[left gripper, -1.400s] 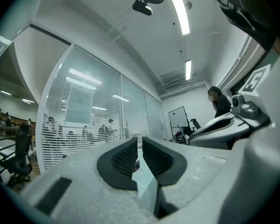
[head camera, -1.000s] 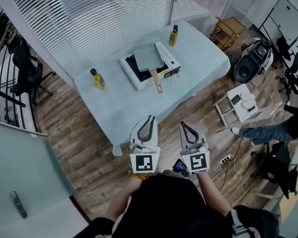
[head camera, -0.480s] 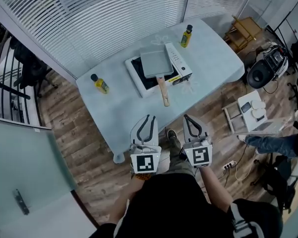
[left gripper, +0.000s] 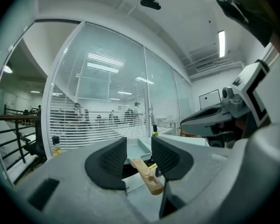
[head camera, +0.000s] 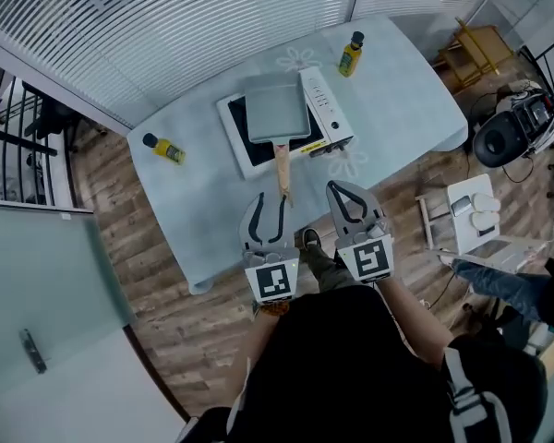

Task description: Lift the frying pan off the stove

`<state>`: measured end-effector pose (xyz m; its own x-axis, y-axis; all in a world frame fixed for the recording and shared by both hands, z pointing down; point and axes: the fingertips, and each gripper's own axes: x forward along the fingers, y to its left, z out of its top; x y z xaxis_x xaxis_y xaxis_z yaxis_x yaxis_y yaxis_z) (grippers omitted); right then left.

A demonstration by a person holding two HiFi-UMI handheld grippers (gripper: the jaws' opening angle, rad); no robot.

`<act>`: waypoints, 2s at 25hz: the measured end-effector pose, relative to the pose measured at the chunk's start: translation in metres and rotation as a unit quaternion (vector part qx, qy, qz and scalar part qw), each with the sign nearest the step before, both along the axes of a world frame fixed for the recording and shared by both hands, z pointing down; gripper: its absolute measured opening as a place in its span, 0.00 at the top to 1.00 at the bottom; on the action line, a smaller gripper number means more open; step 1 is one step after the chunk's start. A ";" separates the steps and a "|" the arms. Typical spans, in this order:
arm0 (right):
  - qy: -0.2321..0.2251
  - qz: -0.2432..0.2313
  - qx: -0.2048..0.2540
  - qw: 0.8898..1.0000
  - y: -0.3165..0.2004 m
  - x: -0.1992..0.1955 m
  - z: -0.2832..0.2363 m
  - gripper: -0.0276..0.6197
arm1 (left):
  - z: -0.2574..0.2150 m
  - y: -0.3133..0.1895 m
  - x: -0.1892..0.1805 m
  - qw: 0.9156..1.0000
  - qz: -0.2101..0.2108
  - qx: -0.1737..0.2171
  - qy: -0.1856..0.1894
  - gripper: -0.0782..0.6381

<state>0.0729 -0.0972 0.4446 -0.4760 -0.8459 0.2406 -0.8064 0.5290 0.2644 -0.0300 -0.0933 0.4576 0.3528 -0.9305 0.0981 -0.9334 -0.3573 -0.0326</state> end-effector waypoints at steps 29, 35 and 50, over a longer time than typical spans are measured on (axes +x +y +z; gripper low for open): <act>-0.130 -0.122 -0.143 0.973 -0.070 0.001 0.070 0.95 | 0.100 -0.033 0.032 0.994 -0.060 -0.077 -0.045 0.67; -0.275 -0.137 -0.269 0.913 -0.085 -0.008 0.093 0.89 | 0.101 -0.033 0.028 0.994 -0.068 -0.080 -0.040 0.69; -0.511 -0.177 -0.505 0.673 -0.085 -0.075 0.128 0.61 | 0.101 -0.032 0.025 0.993 -0.068 -0.085 -0.035 0.70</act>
